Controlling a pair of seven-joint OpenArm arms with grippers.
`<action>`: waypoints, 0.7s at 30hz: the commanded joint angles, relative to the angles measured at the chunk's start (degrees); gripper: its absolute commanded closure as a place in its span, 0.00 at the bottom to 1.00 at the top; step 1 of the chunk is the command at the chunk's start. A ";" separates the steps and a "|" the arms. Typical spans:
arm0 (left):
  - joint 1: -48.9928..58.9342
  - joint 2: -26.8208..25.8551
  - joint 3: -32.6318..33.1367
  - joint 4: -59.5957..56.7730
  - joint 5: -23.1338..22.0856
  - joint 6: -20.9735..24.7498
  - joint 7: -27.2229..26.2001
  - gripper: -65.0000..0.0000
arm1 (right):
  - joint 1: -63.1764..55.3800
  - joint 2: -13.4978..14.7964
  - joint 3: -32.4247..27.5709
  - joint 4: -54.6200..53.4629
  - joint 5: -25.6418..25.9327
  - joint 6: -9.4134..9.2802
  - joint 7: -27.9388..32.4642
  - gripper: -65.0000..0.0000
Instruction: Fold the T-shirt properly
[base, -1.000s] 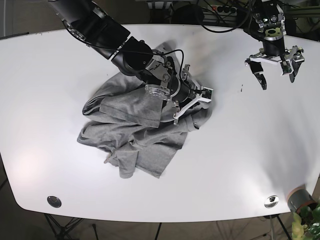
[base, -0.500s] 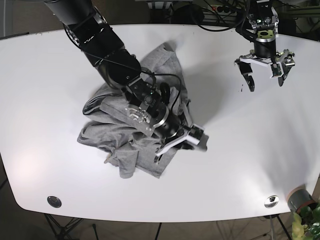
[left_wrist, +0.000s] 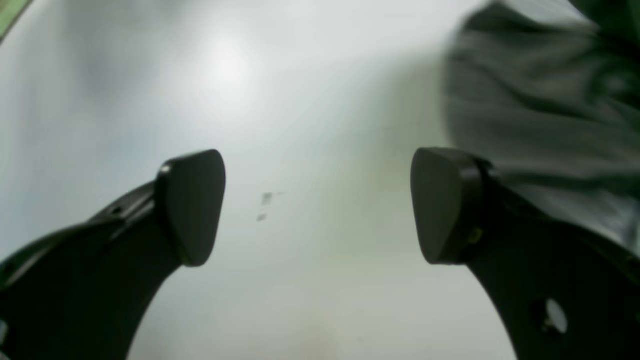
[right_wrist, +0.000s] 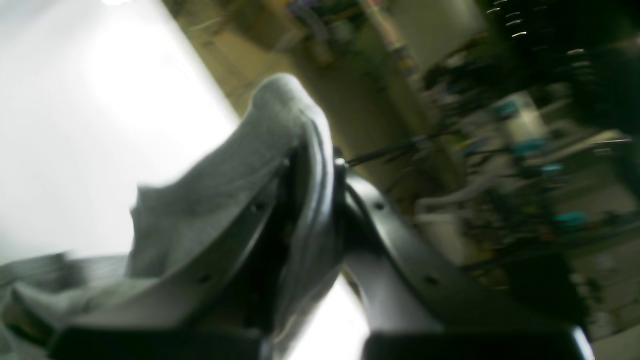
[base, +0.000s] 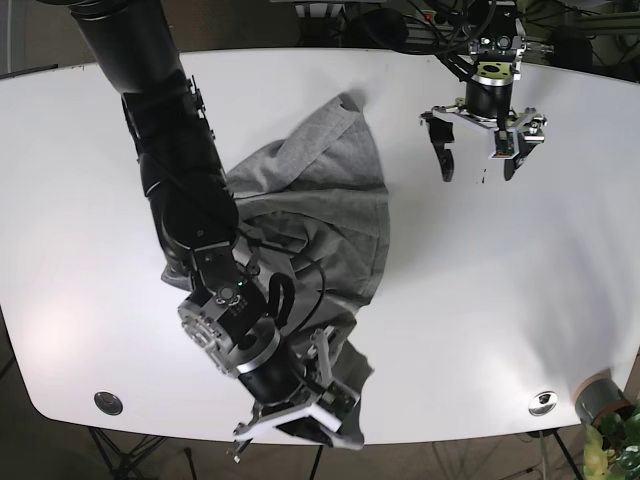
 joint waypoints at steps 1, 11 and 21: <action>0.12 -2.67 4.05 1.00 0.12 -0.14 -1.59 0.15 | 4.64 -0.42 1.09 1.28 0.11 0.15 0.63 0.97; -3.58 -9.53 20.31 0.92 0.21 -0.14 -1.59 0.00 | 5.78 -0.33 2.41 1.20 -0.07 0.15 0.36 0.97; -11.14 -9.53 29.54 -4.80 0.21 -1.02 1.49 0.00 | 4.46 -0.33 2.41 -0.56 0.02 0.15 -1.31 0.97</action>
